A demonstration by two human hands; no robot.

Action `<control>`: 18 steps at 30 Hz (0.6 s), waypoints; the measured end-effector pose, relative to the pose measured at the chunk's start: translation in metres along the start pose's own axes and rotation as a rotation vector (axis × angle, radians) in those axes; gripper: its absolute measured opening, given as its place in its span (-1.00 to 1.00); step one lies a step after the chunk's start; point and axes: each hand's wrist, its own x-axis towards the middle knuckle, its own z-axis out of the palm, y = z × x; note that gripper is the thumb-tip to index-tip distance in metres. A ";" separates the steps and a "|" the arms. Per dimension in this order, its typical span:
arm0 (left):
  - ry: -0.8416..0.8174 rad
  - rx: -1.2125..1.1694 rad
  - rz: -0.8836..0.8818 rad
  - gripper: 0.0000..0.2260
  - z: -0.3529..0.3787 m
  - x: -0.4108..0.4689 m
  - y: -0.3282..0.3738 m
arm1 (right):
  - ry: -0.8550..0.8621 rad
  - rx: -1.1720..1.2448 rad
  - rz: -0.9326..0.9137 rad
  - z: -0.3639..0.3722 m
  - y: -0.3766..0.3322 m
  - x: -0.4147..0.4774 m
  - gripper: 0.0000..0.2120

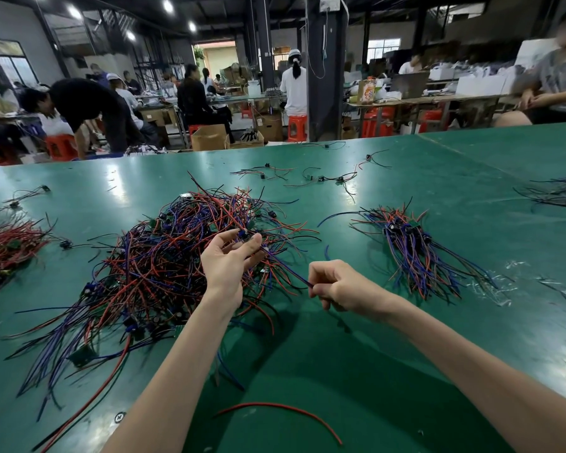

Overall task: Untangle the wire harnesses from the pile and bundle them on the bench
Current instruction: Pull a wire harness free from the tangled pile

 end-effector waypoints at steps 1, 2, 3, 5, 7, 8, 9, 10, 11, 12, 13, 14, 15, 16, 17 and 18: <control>-0.003 -0.007 -0.013 -0.74 0.000 0.000 0.000 | -0.025 0.011 0.007 -0.001 0.001 -0.001 -0.74; -0.008 -0.017 -0.029 -0.73 -0.001 0.001 -0.001 | -0.060 0.026 0.014 -0.002 0.003 -0.001 -0.76; -0.017 -0.028 -0.046 -0.73 -0.001 0.001 -0.001 | -0.106 0.044 0.021 -0.004 0.004 -0.002 -0.79; -0.041 -0.052 -0.092 -0.73 -0.001 0.000 -0.001 | -0.211 0.096 0.048 -0.010 0.004 -0.002 -0.85; -0.062 -0.080 -0.143 -0.73 0.000 -0.001 0.000 | -0.308 0.140 0.092 -0.018 0.003 -0.002 -0.90; -0.081 -0.095 -0.167 -0.73 0.001 -0.002 0.000 | -0.345 0.152 0.115 -0.022 0.002 -0.002 -0.84; -0.104 -0.106 -0.191 -0.72 0.003 -0.003 0.000 | -0.363 0.166 0.139 -0.026 0.000 -0.002 -0.75; -0.132 -0.108 -0.211 -0.71 0.005 -0.004 0.000 | -0.352 0.187 0.159 -0.028 -0.001 -0.002 -0.67; -0.163 -0.100 -0.229 -0.70 0.007 -0.006 -0.002 | -0.311 0.212 0.167 -0.029 -0.002 -0.001 -0.61; -0.197 -0.083 -0.241 -0.69 0.010 -0.010 -0.004 | -0.247 0.241 0.156 -0.028 -0.003 0.000 -0.58; -0.231 -0.060 -0.250 -0.70 0.013 -0.014 -0.007 | -0.182 0.278 0.133 -0.026 -0.002 0.001 -0.59; -0.260 -0.034 -0.257 -0.72 0.016 -0.018 -0.010 | -0.130 0.330 0.109 -0.022 -0.002 0.003 -0.65; -0.284 -0.013 -0.266 -0.74 0.018 -0.021 -0.014 | -0.088 0.387 0.091 -0.017 -0.002 0.004 -0.74; -0.300 -0.003 -0.274 -0.76 0.020 -0.025 -0.017 | -0.049 0.423 0.076 -0.012 -0.001 0.005 -0.80; -0.308 -0.002 -0.280 -0.77 0.021 -0.027 -0.019 | -0.010 0.424 0.056 -0.007 0.000 0.006 -0.83; -0.309 0.001 -0.278 -0.77 0.022 -0.027 -0.020 | 0.022 0.408 0.036 -0.004 0.001 0.007 -0.84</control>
